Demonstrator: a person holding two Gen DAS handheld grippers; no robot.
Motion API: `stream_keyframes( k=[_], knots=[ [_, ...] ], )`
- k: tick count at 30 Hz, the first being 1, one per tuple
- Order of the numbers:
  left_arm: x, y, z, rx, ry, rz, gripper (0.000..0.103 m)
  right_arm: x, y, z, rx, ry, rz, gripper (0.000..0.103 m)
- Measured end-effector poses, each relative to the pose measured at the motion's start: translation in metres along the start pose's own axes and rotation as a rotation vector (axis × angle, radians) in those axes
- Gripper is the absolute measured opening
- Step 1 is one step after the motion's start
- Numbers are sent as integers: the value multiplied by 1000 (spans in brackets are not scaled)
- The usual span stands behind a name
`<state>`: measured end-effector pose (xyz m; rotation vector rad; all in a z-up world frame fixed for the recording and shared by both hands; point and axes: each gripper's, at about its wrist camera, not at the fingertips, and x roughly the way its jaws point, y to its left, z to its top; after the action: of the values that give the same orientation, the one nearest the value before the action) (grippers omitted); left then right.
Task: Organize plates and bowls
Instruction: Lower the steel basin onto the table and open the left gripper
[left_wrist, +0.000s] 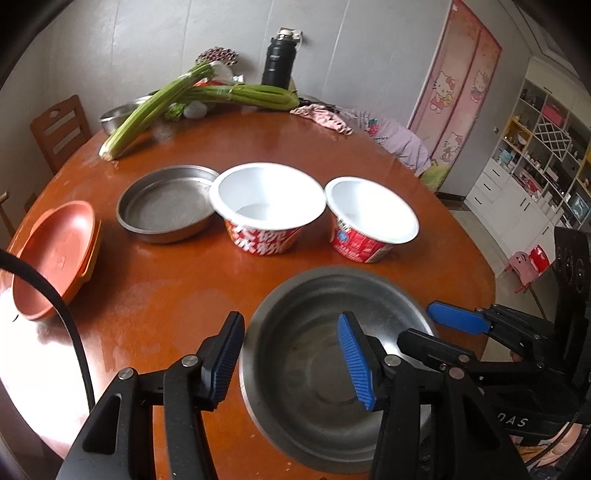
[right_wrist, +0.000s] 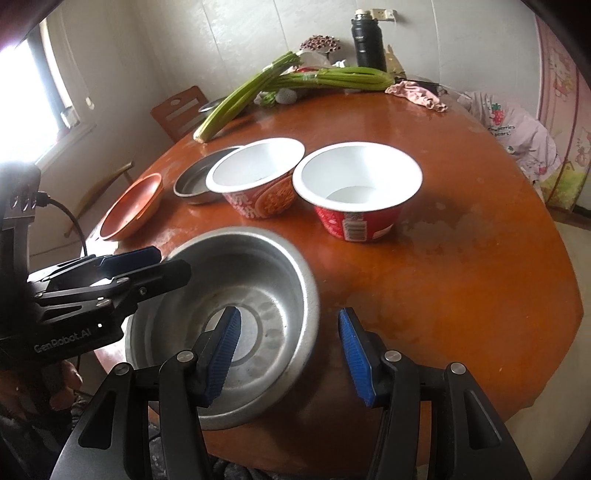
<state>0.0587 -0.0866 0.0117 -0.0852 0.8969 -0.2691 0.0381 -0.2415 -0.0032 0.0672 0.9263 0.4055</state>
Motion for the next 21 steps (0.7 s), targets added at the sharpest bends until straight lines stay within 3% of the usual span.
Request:
stream_keyframes(
  k=[21],
  knots=[
    [26, -41, 57, 42, 30, -83, 53, -20, -50, 52, 54, -86, -59, 57]
  ],
)
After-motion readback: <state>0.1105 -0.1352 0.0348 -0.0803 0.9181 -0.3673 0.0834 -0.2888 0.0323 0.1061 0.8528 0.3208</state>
